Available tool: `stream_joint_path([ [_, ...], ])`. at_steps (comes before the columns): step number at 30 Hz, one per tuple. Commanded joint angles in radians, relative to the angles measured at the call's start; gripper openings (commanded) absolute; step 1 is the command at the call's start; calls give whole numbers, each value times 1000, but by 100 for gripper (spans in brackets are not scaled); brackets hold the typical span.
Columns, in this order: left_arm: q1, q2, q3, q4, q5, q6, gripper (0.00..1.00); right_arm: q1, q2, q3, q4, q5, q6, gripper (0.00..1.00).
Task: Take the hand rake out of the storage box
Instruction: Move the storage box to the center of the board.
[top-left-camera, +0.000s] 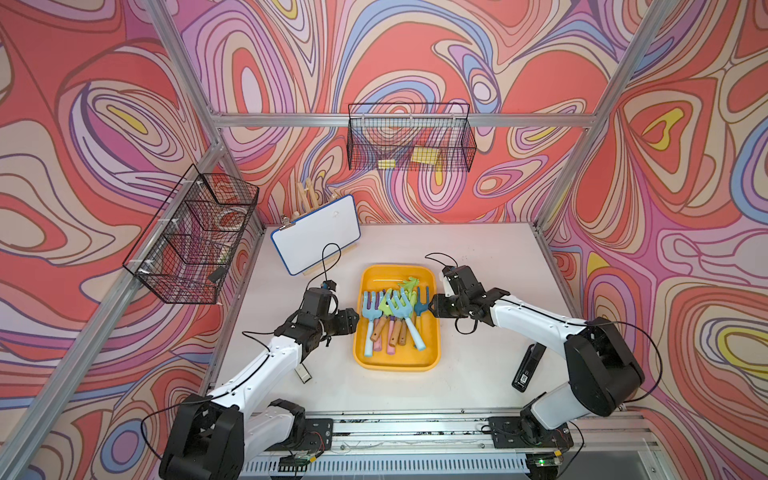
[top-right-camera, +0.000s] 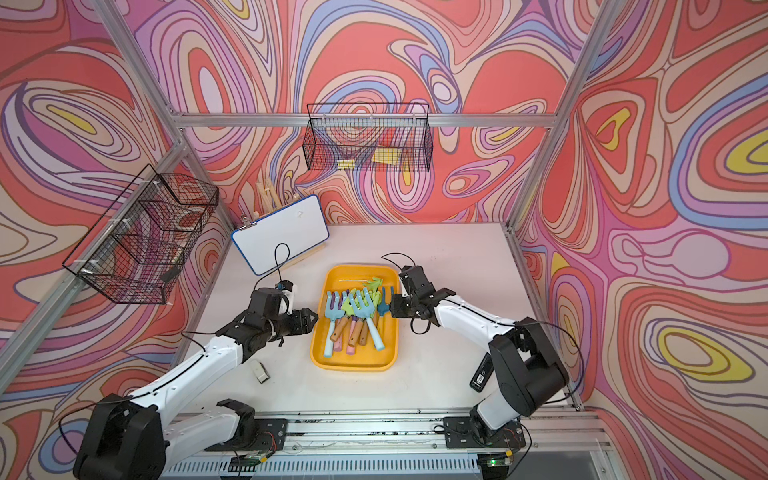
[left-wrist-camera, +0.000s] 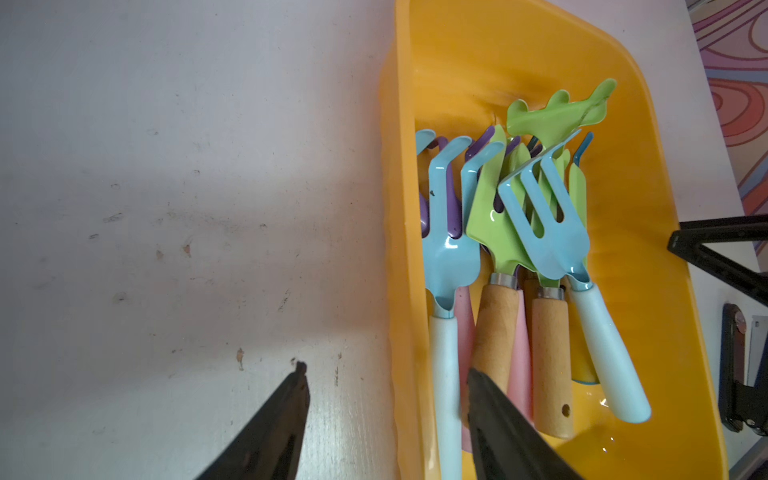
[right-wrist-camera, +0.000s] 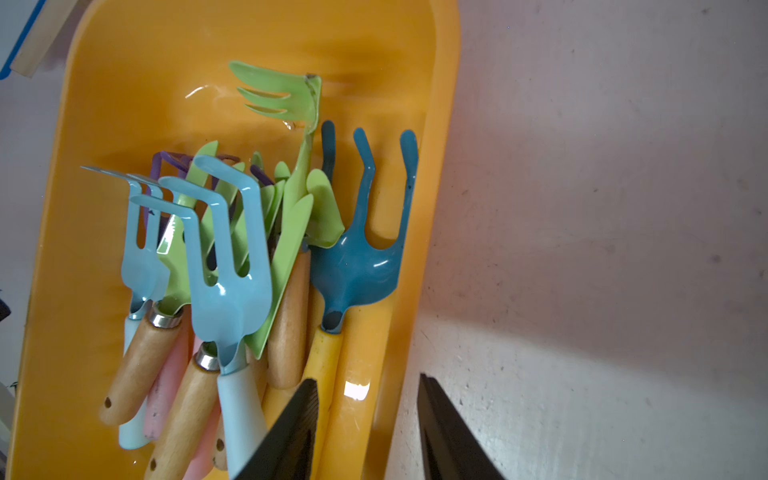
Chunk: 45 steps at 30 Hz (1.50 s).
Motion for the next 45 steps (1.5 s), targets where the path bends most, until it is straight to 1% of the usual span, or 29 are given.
stream_joint_path([
  [1,-14,13,33,-5,14,-2,66,15,37,36,-4,25,21,40],
  [3,-18,16,35,-7,8,-1,67,18,51,42,2,25,26,38],
  [10,-22,-47,7,18,-10,-25,67,17,47,43,-4,95,44,21],
  [14,-24,-51,3,40,-6,-39,67,17,23,44,-26,156,48,16],
  [18,-28,-41,1,63,0,-50,67,14,-15,34,-43,213,38,13],
  [21,-32,-35,2,76,-1,-55,67,-6,-35,26,-61,230,30,12],
  [29,-49,12,20,136,-8,-75,67,-101,-90,-31,-47,199,28,8],
  [33,-70,64,46,177,-24,-80,66,-160,-106,-55,-12,144,17,7],
  [35,-81,86,58,205,-30,-78,66,-171,-97,-57,14,113,-10,7],
  [36,-86,96,61,226,-34,-67,69,-170,-80,-52,22,111,-25,7],
  [37,-89,101,67,238,-41,-54,75,-172,-63,-45,29,100,-47,7],
  [39,-90,111,73,280,-48,-20,92,-172,-14,-18,38,71,-87,7],
  [40,-90,114,76,293,-52,-8,99,-172,10,-4,35,58,-101,7],
  [42,-90,119,82,336,-38,32,99,-172,49,21,32,40,-122,7],
  [45,-91,132,79,412,-10,89,99,-171,68,33,39,28,-127,7],
])
